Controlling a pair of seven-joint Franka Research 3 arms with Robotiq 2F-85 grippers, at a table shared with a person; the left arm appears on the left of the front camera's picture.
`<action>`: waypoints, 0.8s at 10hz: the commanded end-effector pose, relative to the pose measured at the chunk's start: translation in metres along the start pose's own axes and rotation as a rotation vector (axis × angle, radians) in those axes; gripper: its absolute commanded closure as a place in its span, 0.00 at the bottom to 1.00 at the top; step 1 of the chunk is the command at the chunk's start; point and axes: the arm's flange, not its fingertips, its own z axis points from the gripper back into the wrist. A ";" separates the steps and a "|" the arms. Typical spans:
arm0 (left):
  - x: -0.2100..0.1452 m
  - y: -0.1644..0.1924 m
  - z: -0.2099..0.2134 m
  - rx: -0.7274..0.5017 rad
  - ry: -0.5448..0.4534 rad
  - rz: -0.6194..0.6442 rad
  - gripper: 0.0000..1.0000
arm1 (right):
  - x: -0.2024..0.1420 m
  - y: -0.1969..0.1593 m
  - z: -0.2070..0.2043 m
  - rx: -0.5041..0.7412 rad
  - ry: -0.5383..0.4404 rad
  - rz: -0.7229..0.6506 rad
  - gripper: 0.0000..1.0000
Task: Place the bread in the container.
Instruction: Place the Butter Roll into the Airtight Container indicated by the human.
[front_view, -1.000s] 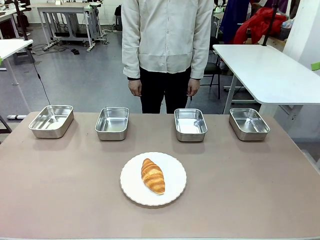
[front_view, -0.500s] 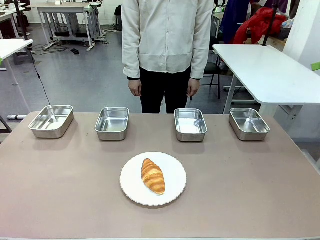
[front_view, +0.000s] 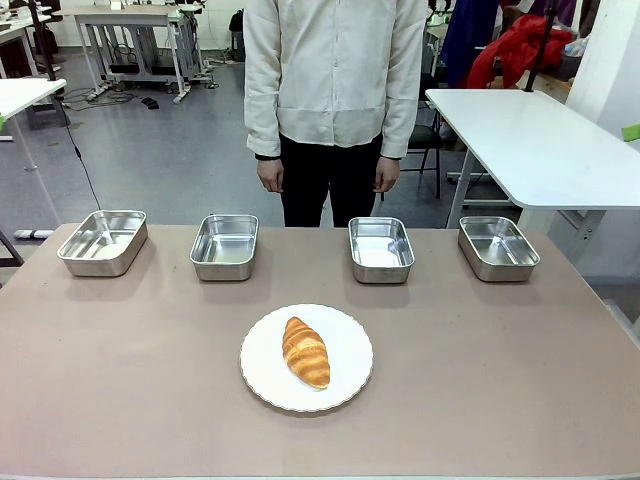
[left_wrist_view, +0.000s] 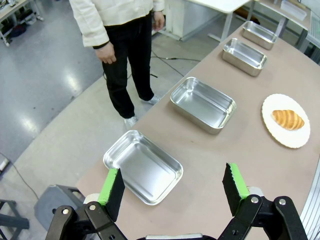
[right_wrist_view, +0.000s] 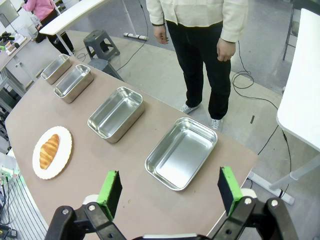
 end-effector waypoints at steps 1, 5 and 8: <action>-0.001 -0.001 0.001 -0.005 -0.002 -0.008 0.00 | 0.001 0.001 0.000 0.001 -0.003 0.002 0.00; -0.001 -0.001 0.001 -0.005 -0.002 -0.008 0.00 | 0.001 0.001 0.000 0.001 -0.003 0.002 0.00; -0.001 -0.001 0.001 -0.005 -0.002 -0.008 0.00 | 0.001 0.001 0.000 0.001 -0.003 0.002 0.00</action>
